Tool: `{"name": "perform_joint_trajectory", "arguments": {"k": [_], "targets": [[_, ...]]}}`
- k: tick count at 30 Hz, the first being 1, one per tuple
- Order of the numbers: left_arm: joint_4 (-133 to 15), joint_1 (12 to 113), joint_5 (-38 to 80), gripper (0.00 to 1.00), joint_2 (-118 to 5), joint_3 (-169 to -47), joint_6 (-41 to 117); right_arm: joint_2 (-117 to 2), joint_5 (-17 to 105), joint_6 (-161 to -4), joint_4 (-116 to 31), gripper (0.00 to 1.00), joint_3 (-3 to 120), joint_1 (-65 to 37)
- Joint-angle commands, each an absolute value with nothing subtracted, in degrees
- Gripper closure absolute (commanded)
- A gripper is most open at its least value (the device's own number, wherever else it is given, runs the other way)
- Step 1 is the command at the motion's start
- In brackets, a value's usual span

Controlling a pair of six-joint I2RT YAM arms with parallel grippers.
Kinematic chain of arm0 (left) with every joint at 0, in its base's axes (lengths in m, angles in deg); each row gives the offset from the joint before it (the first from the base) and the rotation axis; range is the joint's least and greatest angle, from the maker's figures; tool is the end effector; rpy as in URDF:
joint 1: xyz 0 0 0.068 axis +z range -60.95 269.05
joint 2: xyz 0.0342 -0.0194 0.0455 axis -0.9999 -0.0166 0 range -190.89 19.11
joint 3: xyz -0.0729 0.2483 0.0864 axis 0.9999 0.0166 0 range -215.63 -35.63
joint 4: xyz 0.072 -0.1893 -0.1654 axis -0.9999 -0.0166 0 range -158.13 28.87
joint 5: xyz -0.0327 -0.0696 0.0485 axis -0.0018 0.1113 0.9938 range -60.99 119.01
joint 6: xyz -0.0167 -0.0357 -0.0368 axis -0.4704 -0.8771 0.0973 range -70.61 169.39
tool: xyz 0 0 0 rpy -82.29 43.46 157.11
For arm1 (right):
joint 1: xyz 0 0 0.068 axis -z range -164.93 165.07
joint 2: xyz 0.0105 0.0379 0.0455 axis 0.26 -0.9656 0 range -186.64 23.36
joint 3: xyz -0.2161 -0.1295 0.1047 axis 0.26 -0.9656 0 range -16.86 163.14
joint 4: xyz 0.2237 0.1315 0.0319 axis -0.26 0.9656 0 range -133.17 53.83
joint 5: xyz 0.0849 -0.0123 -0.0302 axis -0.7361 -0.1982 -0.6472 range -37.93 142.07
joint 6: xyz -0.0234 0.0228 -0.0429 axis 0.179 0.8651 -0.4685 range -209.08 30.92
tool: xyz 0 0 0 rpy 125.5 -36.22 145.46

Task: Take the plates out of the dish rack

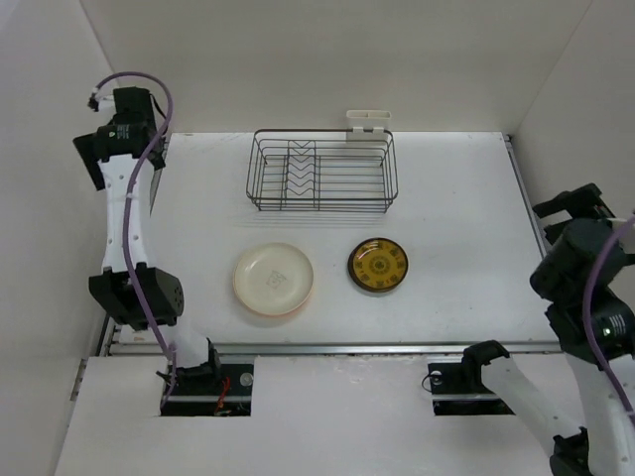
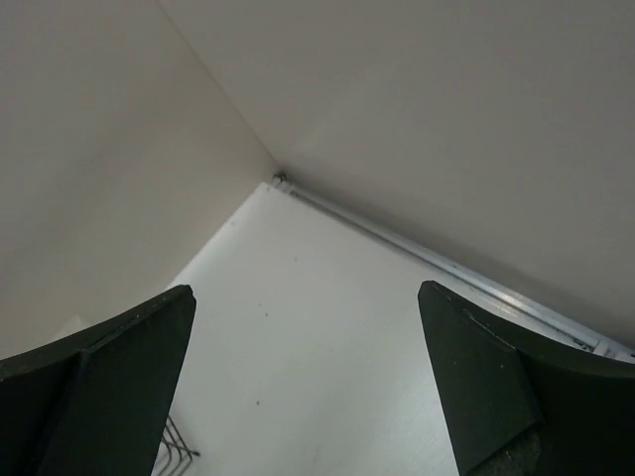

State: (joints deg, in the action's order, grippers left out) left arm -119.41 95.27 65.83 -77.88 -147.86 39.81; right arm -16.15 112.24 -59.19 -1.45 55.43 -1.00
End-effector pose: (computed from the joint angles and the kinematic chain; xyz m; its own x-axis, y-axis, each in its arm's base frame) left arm 0.3432 0.0589 0.4279 -0.5822 -0.1975 -0.7887 -0.6278 0.7256 0.2817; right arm 0.0859 -0.0076 0.4504 0.2122 0.3192 -0.9236 0.6689 0.6416 0.3754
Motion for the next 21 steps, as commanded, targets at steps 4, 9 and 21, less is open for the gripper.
{"name": "perform_joint_trajectory", "arguments": {"k": [4,9,21], "targets": [[-118.3,97.0,64.8,0.07,-70.9,-146.0,37.8,-13.9,116.8,-63.9,-8.5,0.0,56.0,-0.7],[-118.3,97.0,62.7,0.07,-70.4,-145.5,37.8,-13.9,114.0,-63.9,-8.5,0.0,56.0,-0.7],[-117.8,97.0,62.1,0.07,-68.8,-144.4,38.9,-12.3,110.6,-64.5,-9.0,0.0,54.9,-0.7]]}}
